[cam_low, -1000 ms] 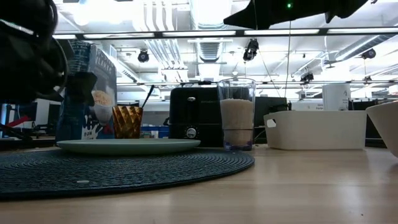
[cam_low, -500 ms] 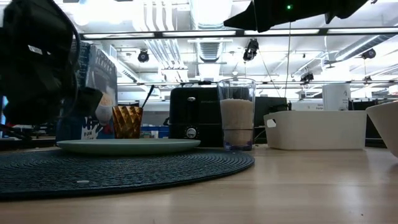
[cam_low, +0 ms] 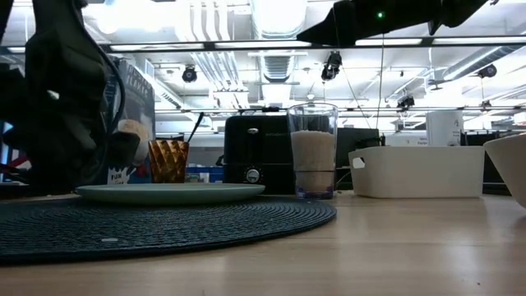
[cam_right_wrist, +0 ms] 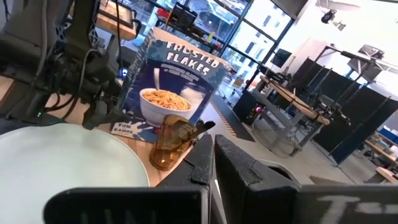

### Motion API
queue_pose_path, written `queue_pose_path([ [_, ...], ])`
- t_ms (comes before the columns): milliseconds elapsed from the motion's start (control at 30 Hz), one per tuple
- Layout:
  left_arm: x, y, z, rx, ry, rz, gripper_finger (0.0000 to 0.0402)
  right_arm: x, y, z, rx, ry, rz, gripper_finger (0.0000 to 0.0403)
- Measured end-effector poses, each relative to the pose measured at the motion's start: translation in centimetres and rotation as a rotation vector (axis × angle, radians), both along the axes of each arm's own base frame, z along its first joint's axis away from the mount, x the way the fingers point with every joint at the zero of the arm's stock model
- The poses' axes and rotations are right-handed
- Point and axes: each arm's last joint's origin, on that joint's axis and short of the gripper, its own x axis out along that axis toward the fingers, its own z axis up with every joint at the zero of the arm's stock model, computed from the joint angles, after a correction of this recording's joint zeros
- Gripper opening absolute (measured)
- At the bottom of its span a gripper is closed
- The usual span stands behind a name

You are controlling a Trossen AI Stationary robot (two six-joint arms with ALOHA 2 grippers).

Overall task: Arrange a breakfast setting
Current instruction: Pour the cereal from the blue cereal box into the gray bowl

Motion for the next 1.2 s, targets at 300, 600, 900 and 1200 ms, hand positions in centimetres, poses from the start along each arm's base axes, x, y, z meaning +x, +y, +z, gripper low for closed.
queue_pose_path([
  [300, -0.9, 1.0, -0.9, 0.055, -0.027, -0.023, 0.0359, 0.0, 0.0, 0.0, -0.010, 0.008, 0.001, 0.0009],
  [600, -1.4, 1.2, -1.4, 0.060, -0.067, -0.029, 0.0321, 0.0, 0.0, -0.1, -0.010, 0.012, 0.001, 0.0009],
  [900, -1.3, 1.1, -1.3, 0.054, -0.080, -0.025, 0.0273, 0.0, 0.0, -0.1, -0.014, 0.016, 0.001, 0.0009],
  [1200, -0.7, 1.0, -1.1, 0.046, -0.097, -0.020, 0.0266, 0.0, 0.0, -0.1, -0.015, 0.016, 0.001, 0.0009],
])
